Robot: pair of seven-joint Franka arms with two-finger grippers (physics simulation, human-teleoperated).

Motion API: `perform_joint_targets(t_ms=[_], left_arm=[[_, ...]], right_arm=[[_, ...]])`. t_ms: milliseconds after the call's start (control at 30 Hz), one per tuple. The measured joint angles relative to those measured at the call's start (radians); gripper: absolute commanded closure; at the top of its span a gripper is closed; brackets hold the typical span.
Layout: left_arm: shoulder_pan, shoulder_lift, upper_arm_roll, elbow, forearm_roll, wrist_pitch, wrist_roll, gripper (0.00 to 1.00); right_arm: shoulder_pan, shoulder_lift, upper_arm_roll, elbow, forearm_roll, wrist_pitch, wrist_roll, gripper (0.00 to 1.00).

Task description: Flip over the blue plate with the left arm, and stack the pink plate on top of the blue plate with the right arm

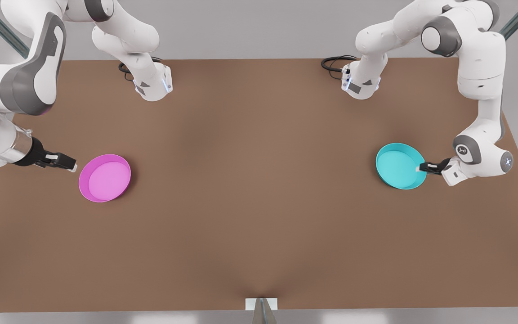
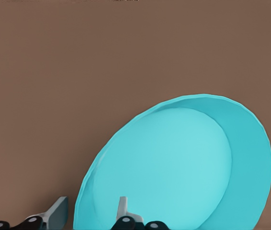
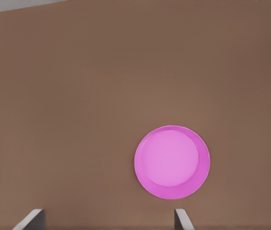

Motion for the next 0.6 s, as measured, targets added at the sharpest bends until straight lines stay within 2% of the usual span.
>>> perform_joint_targets(t_ms=[167, 267, 600], left_arm=[[0.000, 0.010, 0.000, 0.001, -0.015, 0.011, 0.069, 0.37], [0.000, 0.013, 0.000, 0.001, -0.018, 0.014, 0.102, 0.54], [-0.002, 0.029, 0.000, 0.010, -0.021, 0.019, 0.179, 0.55]], right_arm=[[0.000, 0.005, 0.000, 0.000, -0.004, 0.002, 0.003, 0.00], [-0.001, 0.009, 0.000, 0.000, -0.004, 0.002, 0.003, 0.00], [-0.002, 0.012, 0.000, 0.000, -0.005, 0.003, 0.004, 0.00]])
